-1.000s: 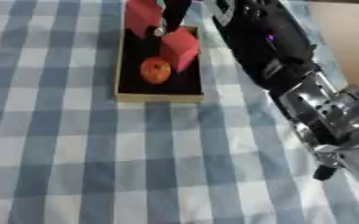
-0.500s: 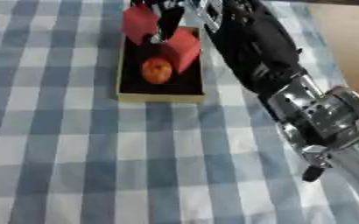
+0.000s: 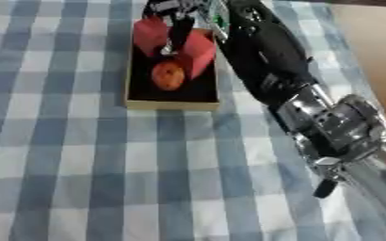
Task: Pick up objects on the table and place them in the box.
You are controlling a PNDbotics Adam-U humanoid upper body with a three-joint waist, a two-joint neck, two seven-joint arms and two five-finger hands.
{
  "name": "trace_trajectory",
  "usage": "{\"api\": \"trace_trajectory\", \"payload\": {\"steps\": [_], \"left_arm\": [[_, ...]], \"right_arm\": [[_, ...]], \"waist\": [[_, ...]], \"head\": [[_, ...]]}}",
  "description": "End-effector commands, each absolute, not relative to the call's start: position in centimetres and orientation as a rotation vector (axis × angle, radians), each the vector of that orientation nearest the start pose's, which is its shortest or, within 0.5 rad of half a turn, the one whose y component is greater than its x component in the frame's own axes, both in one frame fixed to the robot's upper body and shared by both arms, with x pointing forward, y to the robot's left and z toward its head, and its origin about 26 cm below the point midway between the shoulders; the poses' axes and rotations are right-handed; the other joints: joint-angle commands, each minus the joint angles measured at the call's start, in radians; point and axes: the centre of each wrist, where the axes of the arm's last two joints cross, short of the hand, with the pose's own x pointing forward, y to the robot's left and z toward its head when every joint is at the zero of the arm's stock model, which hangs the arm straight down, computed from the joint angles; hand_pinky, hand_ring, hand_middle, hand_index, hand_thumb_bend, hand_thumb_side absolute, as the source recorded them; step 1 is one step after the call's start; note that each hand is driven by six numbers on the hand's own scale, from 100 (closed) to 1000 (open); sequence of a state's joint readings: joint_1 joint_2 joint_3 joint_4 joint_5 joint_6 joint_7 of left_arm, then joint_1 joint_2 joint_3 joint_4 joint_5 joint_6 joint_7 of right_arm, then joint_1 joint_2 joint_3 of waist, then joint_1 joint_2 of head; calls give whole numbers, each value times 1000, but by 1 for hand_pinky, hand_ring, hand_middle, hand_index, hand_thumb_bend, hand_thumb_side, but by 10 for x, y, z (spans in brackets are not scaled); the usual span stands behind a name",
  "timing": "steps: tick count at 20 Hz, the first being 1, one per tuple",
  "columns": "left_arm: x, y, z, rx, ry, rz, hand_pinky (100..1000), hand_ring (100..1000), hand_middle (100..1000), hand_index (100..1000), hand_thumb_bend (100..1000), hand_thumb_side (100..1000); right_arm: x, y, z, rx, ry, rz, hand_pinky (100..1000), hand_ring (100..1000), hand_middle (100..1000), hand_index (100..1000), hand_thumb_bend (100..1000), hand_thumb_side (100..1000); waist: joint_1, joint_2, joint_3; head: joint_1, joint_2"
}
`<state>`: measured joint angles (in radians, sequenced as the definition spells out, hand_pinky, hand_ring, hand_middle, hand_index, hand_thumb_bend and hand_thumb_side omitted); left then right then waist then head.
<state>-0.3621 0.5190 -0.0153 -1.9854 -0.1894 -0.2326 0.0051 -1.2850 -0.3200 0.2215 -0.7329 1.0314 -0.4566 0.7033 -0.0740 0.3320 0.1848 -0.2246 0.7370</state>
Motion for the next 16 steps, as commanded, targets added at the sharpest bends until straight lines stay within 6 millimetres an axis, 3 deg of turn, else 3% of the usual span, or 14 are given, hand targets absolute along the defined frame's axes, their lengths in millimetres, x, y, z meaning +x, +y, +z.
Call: {"api": "trace_trajectory", "payload": {"steps": [1,2,3,4,5,10,16], "left_arm": [[301,278,239,-646,3393,1046,733,804,672,630,100,539],[301,278,239,-646,3393,1046,733,804,672,630,100,539],[301,278,239,-646,3393,1047,733,804,671,630,100,539],[301,278,239,-646,3392,1047,733,804,671,630,100,539],[301,278,239,-647,3393,1047,733,804,670,630,100,539],[301,279,238,-647,3396,1049,734,805,670,630,100,538],[301,279,238,-648,3396,1057,734,806,669,631,100,537]], "right_arm": [[508,-180,301,-781,-1178,2216,832,950,931,927,133,477],[509,-179,301,-781,-1161,2228,851,963,936,940,179,513],[509,-178,301,-786,-1147,2238,881,976,929,954,307,563],[508,-178,302,-797,-1134,2247,884,978,929,956,322,564],[508,-178,303,-814,-1124,2252,916,994,938,980,433,545],[508,-176,303,-880,-1117,2251,933,1000,952,1000,456,585],[509,-175,303,-867,-1165,2262,951,1000,960,1000,475,721]], "waist": [[6,-22,1],[6,-23,1],[6,-23,1],[6,-23,2],[6,-23,2],[7,-25,2],[6,-30,0]], "head": [[-6,-6],[-7,-6],[-8,-6],[-9,-6],[-10,-5],[-12,-4],[-12,-3]]}}
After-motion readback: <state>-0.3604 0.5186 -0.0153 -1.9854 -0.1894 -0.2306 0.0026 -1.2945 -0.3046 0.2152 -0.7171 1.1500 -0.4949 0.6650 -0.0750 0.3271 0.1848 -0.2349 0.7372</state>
